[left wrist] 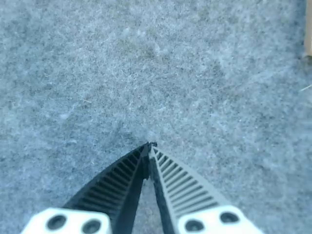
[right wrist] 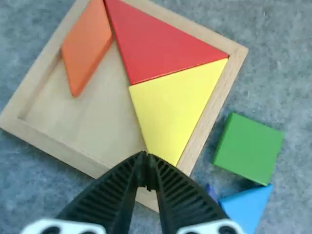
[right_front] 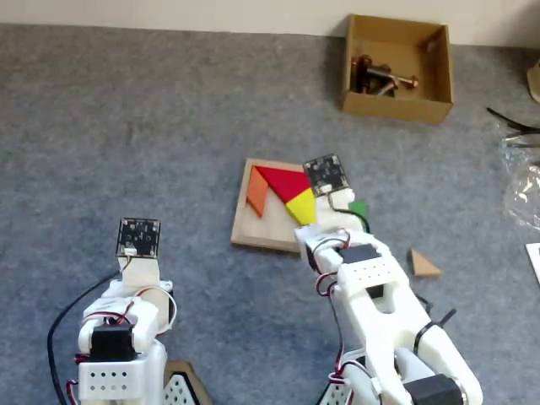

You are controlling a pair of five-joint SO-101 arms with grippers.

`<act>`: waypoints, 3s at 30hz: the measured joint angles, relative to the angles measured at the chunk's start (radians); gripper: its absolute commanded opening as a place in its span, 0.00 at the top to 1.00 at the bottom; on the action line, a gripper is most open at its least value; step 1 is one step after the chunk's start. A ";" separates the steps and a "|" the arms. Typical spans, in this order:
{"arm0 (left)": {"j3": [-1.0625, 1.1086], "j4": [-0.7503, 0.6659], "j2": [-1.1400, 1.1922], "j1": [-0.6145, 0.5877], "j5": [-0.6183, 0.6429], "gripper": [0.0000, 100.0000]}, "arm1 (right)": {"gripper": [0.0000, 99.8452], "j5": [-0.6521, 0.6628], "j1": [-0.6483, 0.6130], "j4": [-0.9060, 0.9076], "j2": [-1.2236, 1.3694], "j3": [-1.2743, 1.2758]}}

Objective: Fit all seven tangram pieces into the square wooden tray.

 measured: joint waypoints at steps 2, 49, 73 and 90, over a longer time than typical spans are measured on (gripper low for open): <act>0.000 0.000 0.000 0.000 0.000 0.99 | 0.99 0.000 0.006 0.000 0.000 0.000; 0.000 0.000 0.000 0.000 0.000 0.99 | 0.99 0.000 0.071 0.000 0.000 0.000; 0.000 0.000 0.000 0.000 0.000 0.99 | 0.99 0.000 0.077 0.000 -0.005 0.063; 0.000 0.000 0.000 0.000 0.000 0.99 | 0.99 0.000 0.077 0.000 -0.005 0.063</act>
